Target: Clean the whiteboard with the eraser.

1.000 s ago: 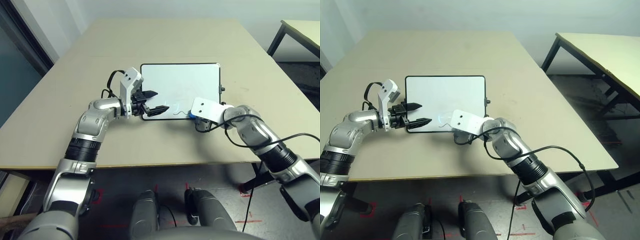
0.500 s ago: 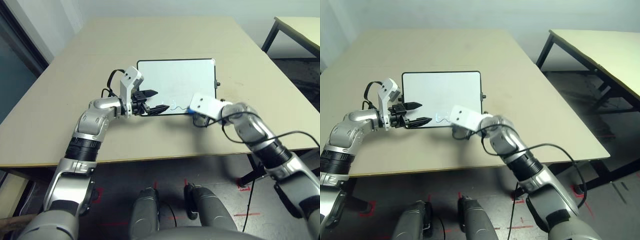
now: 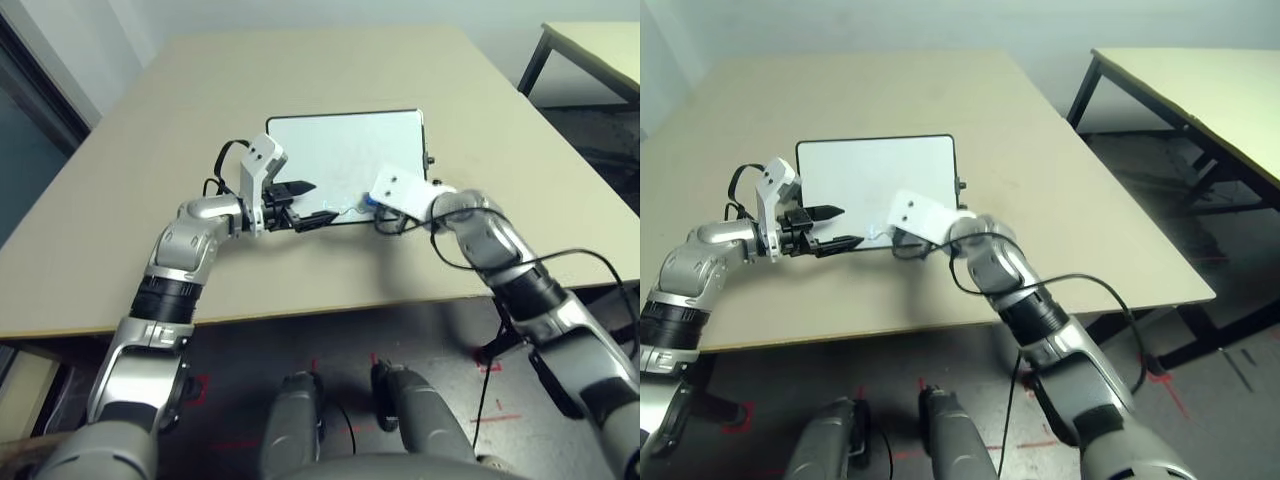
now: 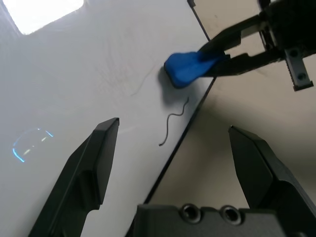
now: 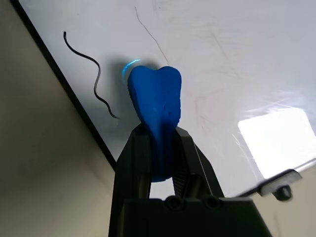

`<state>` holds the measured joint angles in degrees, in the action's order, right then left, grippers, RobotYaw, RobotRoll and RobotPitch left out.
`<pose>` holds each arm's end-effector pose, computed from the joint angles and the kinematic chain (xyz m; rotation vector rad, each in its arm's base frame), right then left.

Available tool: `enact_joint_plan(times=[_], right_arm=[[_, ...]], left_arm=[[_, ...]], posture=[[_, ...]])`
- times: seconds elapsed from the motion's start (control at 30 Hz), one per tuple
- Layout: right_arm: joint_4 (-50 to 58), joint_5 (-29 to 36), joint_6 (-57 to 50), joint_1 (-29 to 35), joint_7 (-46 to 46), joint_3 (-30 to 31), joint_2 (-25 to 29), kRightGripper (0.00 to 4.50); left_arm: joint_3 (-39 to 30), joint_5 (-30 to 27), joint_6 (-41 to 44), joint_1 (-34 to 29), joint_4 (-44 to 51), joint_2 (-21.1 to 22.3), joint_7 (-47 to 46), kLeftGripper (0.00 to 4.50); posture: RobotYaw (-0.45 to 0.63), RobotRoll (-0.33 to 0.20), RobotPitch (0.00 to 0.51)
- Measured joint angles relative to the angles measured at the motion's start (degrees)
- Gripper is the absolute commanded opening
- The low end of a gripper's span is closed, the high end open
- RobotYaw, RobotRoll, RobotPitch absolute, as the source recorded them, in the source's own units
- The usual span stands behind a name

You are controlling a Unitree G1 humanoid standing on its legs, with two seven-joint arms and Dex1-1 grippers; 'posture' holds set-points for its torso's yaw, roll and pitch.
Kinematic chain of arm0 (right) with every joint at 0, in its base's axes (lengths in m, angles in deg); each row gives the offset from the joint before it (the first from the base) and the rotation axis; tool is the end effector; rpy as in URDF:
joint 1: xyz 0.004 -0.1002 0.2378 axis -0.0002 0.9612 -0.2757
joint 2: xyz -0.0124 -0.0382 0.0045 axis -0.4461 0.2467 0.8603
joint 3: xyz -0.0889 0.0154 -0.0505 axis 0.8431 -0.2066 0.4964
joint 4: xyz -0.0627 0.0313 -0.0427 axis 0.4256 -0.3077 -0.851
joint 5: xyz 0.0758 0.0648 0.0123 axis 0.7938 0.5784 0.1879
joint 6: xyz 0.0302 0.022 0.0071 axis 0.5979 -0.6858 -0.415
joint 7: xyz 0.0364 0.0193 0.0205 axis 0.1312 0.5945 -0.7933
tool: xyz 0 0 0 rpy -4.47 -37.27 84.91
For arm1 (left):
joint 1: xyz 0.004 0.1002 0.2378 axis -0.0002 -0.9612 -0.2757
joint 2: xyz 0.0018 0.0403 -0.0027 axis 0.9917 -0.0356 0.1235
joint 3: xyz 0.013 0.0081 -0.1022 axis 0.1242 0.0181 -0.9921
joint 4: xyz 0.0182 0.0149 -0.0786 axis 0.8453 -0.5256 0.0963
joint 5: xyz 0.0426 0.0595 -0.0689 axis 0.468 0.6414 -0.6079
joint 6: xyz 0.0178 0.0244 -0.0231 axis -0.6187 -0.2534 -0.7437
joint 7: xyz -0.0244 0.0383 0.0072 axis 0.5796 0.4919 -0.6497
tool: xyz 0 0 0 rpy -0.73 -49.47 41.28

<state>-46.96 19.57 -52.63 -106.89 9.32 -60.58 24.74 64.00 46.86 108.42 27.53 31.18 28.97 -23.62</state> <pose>0.3065 -0.1134 0.1681 -0.8501 0.2578 0.7689 0.3023 0.2154 0.1603 0.1967 0.2273 -0.9383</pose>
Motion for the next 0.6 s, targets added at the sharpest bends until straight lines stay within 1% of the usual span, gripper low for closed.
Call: enact_joint_plan(times=[0.3,0.6], right_arm=[[8.8,-0.6,-0.9,4.3,-4.7,2.1,3.5,0.55],[8.9,-1.4,-2.6,2.8,-7.2,3.8,5.0,0.54]], left_arm=[[-0.2,-0.6,0.0,-0.1,1.2,0.1,-0.1,4.50],[-0.2,-0.7,1.1,-0.4,2.0,0.9,-0.1,4.50]], posture=[[-0.08,0.000,0.131],[-0.08,0.000,0.130]])
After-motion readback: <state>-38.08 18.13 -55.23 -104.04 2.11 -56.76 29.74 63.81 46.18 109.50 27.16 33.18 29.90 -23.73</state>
